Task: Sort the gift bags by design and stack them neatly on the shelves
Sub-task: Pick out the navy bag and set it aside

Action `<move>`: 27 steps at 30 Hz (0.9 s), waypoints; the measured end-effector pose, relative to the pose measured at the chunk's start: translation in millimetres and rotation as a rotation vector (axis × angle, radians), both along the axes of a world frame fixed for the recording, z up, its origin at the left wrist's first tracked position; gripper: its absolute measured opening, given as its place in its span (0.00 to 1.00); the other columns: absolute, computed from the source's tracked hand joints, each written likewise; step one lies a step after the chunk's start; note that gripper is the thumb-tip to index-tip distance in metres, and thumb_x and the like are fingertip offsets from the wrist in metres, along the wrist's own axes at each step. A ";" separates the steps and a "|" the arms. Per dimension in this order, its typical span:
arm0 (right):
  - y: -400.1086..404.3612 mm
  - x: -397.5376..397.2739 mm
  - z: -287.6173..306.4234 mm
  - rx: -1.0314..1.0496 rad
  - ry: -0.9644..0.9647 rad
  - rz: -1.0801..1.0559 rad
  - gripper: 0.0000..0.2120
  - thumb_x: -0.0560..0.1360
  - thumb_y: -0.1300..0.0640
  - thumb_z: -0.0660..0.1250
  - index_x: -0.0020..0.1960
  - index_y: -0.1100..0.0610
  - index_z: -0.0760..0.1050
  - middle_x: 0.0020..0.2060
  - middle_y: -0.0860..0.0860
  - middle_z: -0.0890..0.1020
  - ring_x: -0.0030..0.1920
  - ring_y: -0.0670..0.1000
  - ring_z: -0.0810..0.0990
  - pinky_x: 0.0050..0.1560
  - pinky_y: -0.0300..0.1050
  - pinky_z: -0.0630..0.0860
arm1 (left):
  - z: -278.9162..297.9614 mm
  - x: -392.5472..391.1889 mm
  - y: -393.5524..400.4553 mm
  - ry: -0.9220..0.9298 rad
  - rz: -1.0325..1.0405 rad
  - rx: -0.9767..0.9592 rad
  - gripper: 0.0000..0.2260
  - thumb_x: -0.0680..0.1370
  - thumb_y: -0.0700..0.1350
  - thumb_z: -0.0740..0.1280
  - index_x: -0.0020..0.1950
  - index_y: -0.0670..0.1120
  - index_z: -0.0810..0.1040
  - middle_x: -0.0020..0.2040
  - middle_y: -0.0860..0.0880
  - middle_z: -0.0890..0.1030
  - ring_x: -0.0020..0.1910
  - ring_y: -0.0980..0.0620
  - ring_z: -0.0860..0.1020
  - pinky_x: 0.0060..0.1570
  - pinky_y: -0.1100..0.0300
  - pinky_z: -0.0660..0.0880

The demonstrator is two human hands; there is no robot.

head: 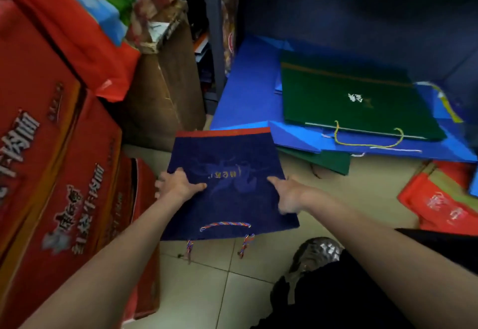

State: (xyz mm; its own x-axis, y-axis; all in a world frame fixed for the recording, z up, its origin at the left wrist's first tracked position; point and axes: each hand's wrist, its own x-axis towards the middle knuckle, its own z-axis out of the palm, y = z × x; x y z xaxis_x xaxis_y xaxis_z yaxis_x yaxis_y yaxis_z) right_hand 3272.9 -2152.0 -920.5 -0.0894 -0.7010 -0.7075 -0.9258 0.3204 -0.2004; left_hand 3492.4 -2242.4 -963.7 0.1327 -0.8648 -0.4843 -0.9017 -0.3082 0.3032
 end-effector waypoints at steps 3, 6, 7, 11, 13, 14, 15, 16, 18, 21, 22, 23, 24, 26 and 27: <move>12.2 16.5 -35.5 0.074 0.040 0.006 0.41 0.74 0.65 0.65 0.77 0.53 0.43 0.70 0.61 0.52 0.66 0.60 0.68 0.61 0.45 0.71 | -26.9 15.8 14.4 -0.036 -0.008 0.026 0.34 0.70 0.59 0.72 0.71 0.49 0.66 0.69 0.38 0.63 0.68 0.37 0.62 0.65 0.47 0.64; 21.5 32.1 -54.8 0.117 0.049 0.011 0.42 0.72 0.66 0.66 0.76 0.53 0.45 0.70 0.63 0.51 0.65 0.61 0.69 0.60 0.45 0.73 | -42.1 23.0 26.5 -0.094 -0.029 0.064 0.32 0.70 0.59 0.72 0.69 0.49 0.67 0.68 0.39 0.62 0.67 0.36 0.63 0.64 0.46 0.65; 22.8 36.3 -58.3 0.121 0.039 0.004 0.42 0.72 0.66 0.67 0.76 0.53 0.45 0.70 0.64 0.51 0.65 0.61 0.69 0.60 0.46 0.73 | -45.3 25.0 27.9 -0.098 -0.019 0.064 0.31 0.70 0.58 0.72 0.69 0.49 0.67 0.68 0.39 0.62 0.67 0.35 0.63 0.63 0.45 0.66; 29.2 50.8 -68.1 0.197 -0.083 -0.031 0.44 0.71 0.63 0.70 0.76 0.54 0.45 0.69 0.63 0.51 0.62 0.62 0.71 0.58 0.49 0.75 | -48.9 29.4 23.4 -0.174 -0.020 0.058 0.30 0.70 0.60 0.71 0.66 0.46 0.70 0.70 0.40 0.60 0.68 0.35 0.61 0.65 0.43 0.62; 33.0 56.0 -74.9 0.172 -0.138 -0.071 0.44 0.70 0.63 0.71 0.76 0.53 0.47 0.69 0.61 0.50 0.60 0.62 0.72 0.60 0.50 0.74 | -50.0 32.8 21.2 -0.183 -0.046 0.056 0.33 0.70 0.62 0.70 0.68 0.44 0.68 0.71 0.41 0.58 0.68 0.34 0.60 0.66 0.44 0.60; 34.3 56.8 -77.9 0.139 -0.141 -0.076 0.43 0.70 0.63 0.72 0.76 0.53 0.48 0.69 0.60 0.50 0.60 0.62 0.72 0.61 0.50 0.73 | -51.5 35.6 21.6 -0.169 -0.068 0.054 0.35 0.70 0.62 0.70 0.70 0.44 0.66 0.72 0.41 0.57 0.68 0.34 0.60 0.66 0.45 0.60; 35.1 56.5 -80.5 0.115 -0.141 -0.081 0.43 0.70 0.63 0.72 0.75 0.53 0.49 0.69 0.60 0.51 0.60 0.61 0.73 0.63 0.49 0.72 | -52.9 37.6 23.6 -0.157 -0.102 0.052 0.36 0.70 0.62 0.70 0.72 0.45 0.63 0.72 0.41 0.56 0.69 0.35 0.59 0.67 0.45 0.60; 35.5 55.2 -81.9 0.101 -0.151 -0.086 0.42 0.70 0.62 0.72 0.75 0.54 0.50 0.69 0.59 0.51 0.60 0.61 0.73 0.63 0.48 0.71 | -54.8 38.6 26.6 -0.156 -0.150 0.047 0.37 0.71 0.61 0.69 0.73 0.46 0.60 0.73 0.41 0.55 0.71 0.35 0.57 0.68 0.44 0.58; 33.3 50.9 -80.6 0.080 -0.190 -0.086 0.41 0.70 0.60 0.73 0.74 0.54 0.52 0.68 0.59 0.53 0.62 0.60 0.72 0.64 0.48 0.70 | -56.2 34.3 32.2 -0.161 -0.261 0.041 0.38 0.72 0.60 0.68 0.75 0.48 0.56 0.75 0.42 0.51 0.74 0.38 0.51 0.71 0.44 0.54; 25.2 37.4 -68.7 0.031 -0.186 -0.049 0.39 0.70 0.58 0.72 0.74 0.55 0.54 0.67 0.59 0.57 0.63 0.60 0.71 0.64 0.46 0.69 | -47.9 12.9 35.2 -0.133 -0.339 0.017 0.34 0.74 0.57 0.67 0.75 0.49 0.56 0.76 0.42 0.49 0.74 0.38 0.51 0.71 0.46 0.55; 21.1 28.4 -61.2 0.012 -0.169 -0.042 0.38 0.71 0.58 0.72 0.74 0.55 0.54 0.67 0.59 0.58 0.63 0.60 0.71 0.63 0.46 0.69 | -42.3 3.5 33.4 -0.122 -0.355 -0.008 0.32 0.75 0.56 0.66 0.74 0.48 0.58 0.76 0.42 0.50 0.73 0.38 0.52 0.71 0.47 0.56; 16.5 15.9 -52.2 -0.008 -0.144 -0.034 0.37 0.71 0.57 0.71 0.74 0.55 0.55 0.66 0.59 0.59 0.63 0.60 0.71 0.63 0.45 0.69 | -35.5 -6.5 30.3 -0.103 -0.377 -0.038 0.30 0.76 0.53 0.66 0.74 0.47 0.59 0.76 0.42 0.51 0.73 0.39 0.54 0.71 0.47 0.57; 10.8 -2.3 -42.2 -0.032 -0.108 -0.023 0.35 0.72 0.57 0.70 0.73 0.56 0.56 0.67 0.59 0.60 0.63 0.60 0.70 0.63 0.44 0.69 | -28.1 -17.0 26.0 -0.079 -0.404 -0.068 0.28 0.77 0.51 0.66 0.73 0.46 0.60 0.75 0.42 0.53 0.72 0.39 0.57 0.70 0.46 0.59; -0.9 -47.0 -16.0 -0.089 0.009 0.007 0.32 0.73 0.56 0.69 0.72 0.58 0.59 0.68 0.60 0.62 0.66 0.59 0.68 0.63 0.44 0.67 | -10.2 -40.8 13.8 -0.036 -0.469 -0.134 0.25 0.78 0.47 0.64 0.72 0.44 0.61 0.72 0.41 0.59 0.69 0.40 0.63 0.67 0.45 0.63; -7.0 -71.9 -0.8 -0.124 0.074 0.011 0.30 0.73 0.55 0.69 0.70 0.59 0.61 0.68 0.60 0.65 0.65 0.58 0.68 0.61 0.45 0.67 | 0.3 -54.6 7.6 -0.025 -0.505 -0.170 0.24 0.78 0.47 0.64 0.71 0.43 0.62 0.70 0.42 0.61 0.67 0.40 0.65 0.66 0.46 0.65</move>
State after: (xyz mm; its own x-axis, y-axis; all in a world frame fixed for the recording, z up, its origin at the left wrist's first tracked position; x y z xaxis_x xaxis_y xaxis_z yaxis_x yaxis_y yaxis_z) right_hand 3201.0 -2159.0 -921.3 -0.1302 -0.7841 -0.6068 -0.9430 0.2870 -0.1686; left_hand 3437.8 -2234.8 -963.4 -0.3105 -0.8899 -0.3342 -0.9327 0.2175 0.2876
